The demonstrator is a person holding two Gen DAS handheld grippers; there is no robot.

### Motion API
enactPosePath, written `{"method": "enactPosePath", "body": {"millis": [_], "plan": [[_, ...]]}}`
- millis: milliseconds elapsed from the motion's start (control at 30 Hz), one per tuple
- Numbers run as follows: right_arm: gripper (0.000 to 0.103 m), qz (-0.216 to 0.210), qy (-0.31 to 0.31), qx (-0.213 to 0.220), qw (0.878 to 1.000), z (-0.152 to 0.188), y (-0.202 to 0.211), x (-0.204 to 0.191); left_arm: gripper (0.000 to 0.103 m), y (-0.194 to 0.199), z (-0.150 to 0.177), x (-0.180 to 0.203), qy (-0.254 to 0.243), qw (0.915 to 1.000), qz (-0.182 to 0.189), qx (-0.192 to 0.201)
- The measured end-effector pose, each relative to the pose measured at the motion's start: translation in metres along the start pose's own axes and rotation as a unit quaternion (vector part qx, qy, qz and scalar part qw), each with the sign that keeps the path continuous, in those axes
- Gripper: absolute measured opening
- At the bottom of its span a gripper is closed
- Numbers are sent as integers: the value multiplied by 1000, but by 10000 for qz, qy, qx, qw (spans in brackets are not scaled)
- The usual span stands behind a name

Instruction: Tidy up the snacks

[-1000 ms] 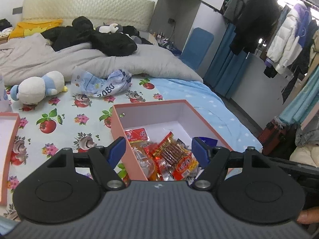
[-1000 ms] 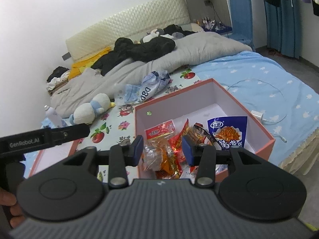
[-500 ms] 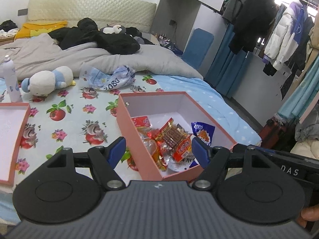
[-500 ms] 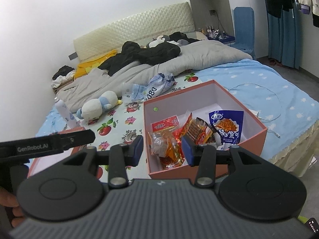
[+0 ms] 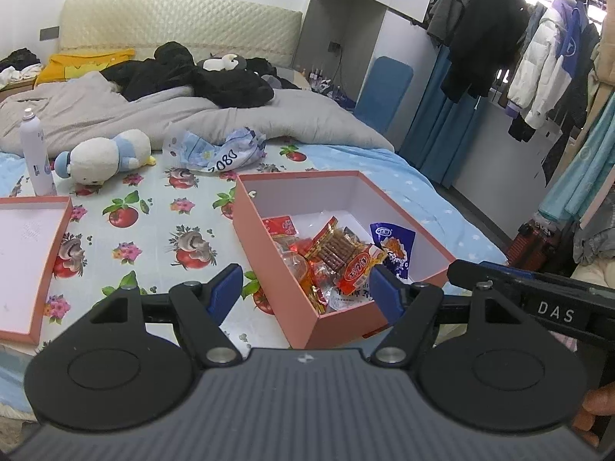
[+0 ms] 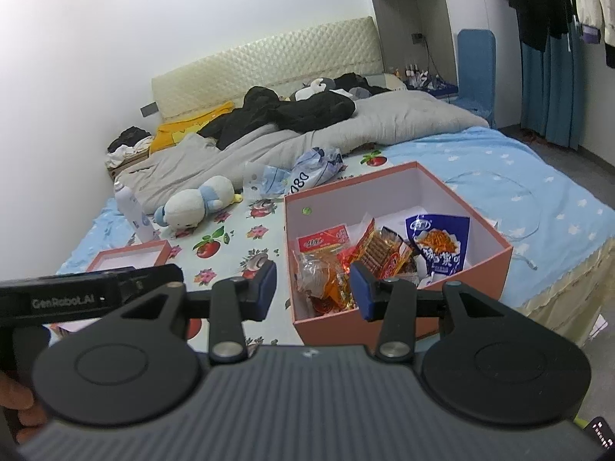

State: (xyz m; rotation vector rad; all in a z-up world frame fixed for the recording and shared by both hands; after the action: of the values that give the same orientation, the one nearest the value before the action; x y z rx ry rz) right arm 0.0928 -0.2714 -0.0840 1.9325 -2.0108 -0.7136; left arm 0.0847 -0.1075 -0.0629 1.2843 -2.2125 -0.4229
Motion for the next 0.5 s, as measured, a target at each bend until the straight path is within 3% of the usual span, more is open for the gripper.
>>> {"method": "enactPosePath", "body": {"millis": [500], "plan": [[46,-7,-7,84,10000,1,11,3,81,11,-4,12,-137,9999,67,79]]}}
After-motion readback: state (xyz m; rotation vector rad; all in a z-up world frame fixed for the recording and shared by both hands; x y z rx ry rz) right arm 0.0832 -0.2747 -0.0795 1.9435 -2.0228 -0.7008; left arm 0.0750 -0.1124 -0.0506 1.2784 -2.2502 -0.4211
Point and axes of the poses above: each gripper's, at about its wrist camera, not at the fingertips, and y roughly against the way its jaws point, x to its right, z to its underside, the point moved 9 cm from there along -y, roughly the way its jaws point, and after that the axes turned 8 degrees about z, right-handed, at the moved point
